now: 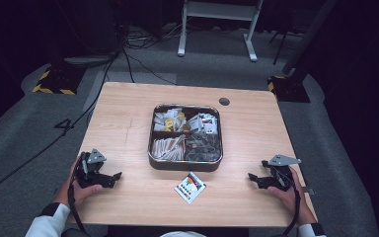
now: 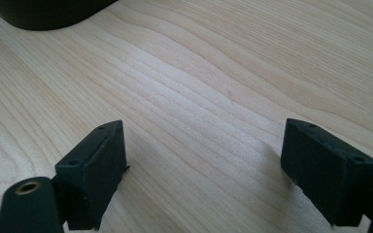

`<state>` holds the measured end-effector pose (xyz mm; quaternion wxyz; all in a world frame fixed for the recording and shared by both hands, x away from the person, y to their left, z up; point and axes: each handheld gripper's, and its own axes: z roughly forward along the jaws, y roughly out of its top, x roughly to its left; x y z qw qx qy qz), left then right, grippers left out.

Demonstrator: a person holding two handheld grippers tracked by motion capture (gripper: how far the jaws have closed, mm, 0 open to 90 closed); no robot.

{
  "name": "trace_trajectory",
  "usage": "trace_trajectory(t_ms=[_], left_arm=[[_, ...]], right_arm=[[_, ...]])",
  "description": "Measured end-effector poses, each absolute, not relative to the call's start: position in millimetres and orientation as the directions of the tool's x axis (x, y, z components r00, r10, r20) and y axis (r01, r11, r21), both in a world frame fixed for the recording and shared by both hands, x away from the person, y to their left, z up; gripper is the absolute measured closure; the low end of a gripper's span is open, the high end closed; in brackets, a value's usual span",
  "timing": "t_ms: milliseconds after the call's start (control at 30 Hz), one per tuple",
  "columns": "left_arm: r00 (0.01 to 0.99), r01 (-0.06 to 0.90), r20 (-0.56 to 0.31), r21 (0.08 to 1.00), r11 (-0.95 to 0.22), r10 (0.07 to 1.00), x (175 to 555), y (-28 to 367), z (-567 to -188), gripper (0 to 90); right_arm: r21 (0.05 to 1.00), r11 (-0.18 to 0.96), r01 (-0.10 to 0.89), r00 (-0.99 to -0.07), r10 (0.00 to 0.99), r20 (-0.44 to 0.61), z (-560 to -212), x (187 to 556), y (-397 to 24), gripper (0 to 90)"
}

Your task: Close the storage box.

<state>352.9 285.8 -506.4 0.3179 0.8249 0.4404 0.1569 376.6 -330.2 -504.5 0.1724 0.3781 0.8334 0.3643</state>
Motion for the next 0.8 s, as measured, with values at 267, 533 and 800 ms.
trace_trajectory(t_ms=[267,533,800], left_arm=[[0.566,0.626,-0.022,0.662,-0.412,0.824,353.3,285.8,-506.4,0.3],[0.564,0.629,-0.028,0.662,-0.408,0.825,353.2,285.5,-506.5,0.2],[0.564,0.628,-0.026,0.662,-0.409,0.825,353.6,285.4,-506.5,0.2]], right_arm=[[0.737,0.445,0.509,-0.651,0.759,-0.009,-504.3,376.8,-330.2,16.8],[0.737,0.445,0.509,-0.651,0.759,-0.009,-504.3,376.7,-330.1,16.9],[0.738,0.443,0.509,-0.650,0.760,-0.008,-504.4,377.0,-330.1,16.8]])
